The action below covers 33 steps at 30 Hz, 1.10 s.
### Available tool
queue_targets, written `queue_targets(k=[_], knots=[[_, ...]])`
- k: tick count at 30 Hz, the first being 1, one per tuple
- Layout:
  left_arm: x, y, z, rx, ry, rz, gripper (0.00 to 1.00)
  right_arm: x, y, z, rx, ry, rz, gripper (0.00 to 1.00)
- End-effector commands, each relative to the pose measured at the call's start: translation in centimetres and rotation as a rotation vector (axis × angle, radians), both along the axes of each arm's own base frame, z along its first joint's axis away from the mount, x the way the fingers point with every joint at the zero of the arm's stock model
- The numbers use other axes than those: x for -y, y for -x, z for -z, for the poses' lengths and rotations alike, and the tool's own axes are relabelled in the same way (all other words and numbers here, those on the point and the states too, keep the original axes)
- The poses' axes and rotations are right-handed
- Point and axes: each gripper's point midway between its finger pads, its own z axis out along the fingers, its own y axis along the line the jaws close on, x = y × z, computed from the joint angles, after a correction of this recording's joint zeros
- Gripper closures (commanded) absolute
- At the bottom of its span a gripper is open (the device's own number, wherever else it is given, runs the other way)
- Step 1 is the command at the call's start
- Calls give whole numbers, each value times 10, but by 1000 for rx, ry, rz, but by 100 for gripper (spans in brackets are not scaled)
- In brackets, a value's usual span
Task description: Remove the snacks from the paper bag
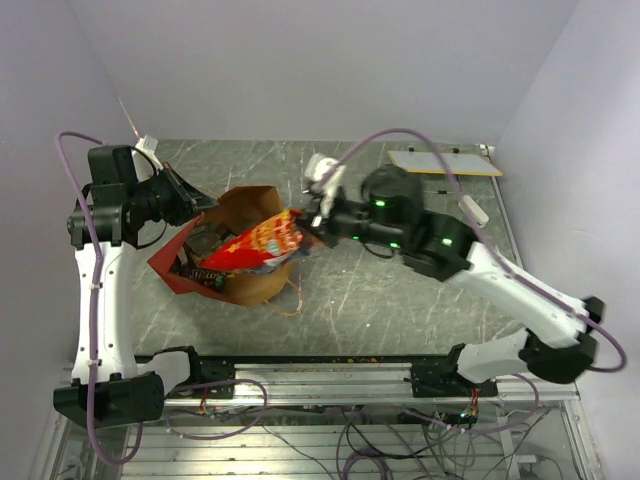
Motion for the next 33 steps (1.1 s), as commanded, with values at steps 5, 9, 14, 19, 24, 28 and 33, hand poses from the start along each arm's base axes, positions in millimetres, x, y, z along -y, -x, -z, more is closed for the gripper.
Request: queue_targets(k=[5, 9, 14, 19, 24, 28, 33], knots=[[2, 4, -11, 28, -29, 37, 93, 117, -14, -24, -153, -116, 519, 100], [7, 7, -5, 10, 5, 50, 93, 153, -17, 5, -178, -2, 673, 100], [6, 9, -5, 30, -2, 36, 93, 204, -27, 25, -251, -82, 1007, 100], [7, 7, -4, 39, 13, 36, 93, 226, -51, 67, -179, 48, 1160, 100], [10, 10, 4, 2, 13, 76, 93, 289, -107, 117, -212, 123, 1383, 100], [16, 14, 10, -21, 20, 102, 93, 353, -134, 139, -151, 256, 1554, 100], [23, 16, 23, -49, 29, 125, 93, 410, -154, 153, -113, 373, 1704, 100]])
